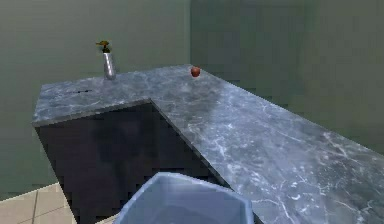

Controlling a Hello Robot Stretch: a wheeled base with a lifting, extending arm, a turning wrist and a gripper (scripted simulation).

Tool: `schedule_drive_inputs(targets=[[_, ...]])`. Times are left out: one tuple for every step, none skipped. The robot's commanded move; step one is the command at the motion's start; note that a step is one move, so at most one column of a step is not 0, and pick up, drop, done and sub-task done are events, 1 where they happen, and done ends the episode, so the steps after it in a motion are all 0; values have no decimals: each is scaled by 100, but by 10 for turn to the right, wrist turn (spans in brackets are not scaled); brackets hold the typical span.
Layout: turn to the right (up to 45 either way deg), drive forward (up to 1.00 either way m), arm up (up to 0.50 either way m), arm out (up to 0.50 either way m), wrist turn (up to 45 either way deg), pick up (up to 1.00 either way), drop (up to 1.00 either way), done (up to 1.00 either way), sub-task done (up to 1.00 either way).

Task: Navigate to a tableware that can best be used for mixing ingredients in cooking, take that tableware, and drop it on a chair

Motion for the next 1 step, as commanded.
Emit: schedule_drive_inputs(targets=[[-450,0,0,0,0,0,0,0,0]])
